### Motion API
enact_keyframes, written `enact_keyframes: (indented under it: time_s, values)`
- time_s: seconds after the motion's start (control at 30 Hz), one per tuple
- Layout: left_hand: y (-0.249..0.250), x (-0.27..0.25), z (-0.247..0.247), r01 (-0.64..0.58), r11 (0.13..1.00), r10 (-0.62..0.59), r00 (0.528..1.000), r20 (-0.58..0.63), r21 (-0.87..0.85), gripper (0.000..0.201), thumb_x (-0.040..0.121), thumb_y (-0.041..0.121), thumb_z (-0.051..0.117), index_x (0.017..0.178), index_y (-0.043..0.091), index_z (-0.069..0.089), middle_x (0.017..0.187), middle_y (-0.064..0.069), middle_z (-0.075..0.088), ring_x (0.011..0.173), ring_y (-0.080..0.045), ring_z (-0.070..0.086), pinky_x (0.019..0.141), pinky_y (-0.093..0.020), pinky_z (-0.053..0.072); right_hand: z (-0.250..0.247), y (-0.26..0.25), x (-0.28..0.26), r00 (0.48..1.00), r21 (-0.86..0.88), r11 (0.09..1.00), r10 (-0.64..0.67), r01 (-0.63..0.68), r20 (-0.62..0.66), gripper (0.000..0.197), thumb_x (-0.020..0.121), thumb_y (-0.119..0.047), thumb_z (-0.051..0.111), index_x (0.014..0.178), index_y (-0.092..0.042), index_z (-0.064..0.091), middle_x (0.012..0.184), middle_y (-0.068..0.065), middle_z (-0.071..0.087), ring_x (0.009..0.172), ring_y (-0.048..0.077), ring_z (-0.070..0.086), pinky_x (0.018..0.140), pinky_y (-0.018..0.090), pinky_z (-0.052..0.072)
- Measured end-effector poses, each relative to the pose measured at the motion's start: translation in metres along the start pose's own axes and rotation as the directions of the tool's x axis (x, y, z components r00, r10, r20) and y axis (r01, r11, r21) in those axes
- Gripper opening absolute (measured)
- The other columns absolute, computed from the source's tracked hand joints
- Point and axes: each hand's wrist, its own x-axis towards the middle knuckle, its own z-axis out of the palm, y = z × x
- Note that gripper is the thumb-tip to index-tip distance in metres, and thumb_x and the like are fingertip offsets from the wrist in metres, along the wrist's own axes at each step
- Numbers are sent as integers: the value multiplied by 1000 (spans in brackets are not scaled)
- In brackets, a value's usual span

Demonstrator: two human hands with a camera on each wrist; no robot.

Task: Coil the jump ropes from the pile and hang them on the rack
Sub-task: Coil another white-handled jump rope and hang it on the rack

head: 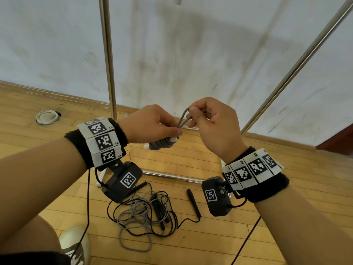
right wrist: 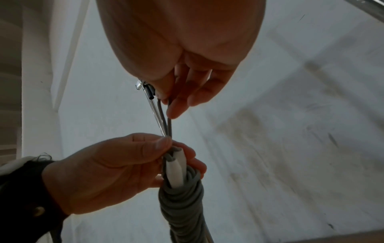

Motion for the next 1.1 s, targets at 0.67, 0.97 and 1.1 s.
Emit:
enact_keyframes:
  time_s: [0.67, 0.97, 1.1]
  values:
    - [39, -9, -1, -92, 982, 87, 996, -35, -165, 18, 87, 27, 73, 105, 26, 73, 98, 14, 75, 94, 3, 68, 87, -22, 52, -30, -14, -10, 999, 105, 994, -18, 14, 35, 9, 98, -13, 56, 93, -16, 63, 84, -3, 72, 70, 9, 70, 60, 19, 51]
    - [86, -12, -11, -169, 984, 147, 949, -280, -56, 12, 91, 26, 69, 86, 19, 76, 69, 11, 73, 65, 0, 70, 68, -21, 58, -57, -33, -25, 999, 269, 963, -40, 32, 26, 6, 93, -16, 65, 97, -20, 64, 82, -10, 67, 76, 9, 63, 58, 27, 54]
    - [110, -7, -35, -221, 975, 208, 922, -327, -2, 6, 89, 24, 71, 87, 21, 75, 64, 13, 71, 62, 2, 69, 63, -16, 54, -67, -49, -15, 995, 195, 977, -95, 90, 18, 4, 88, -14, 71, 88, -18, 69, 79, -12, 66, 76, 10, 62, 66, 44, 57]
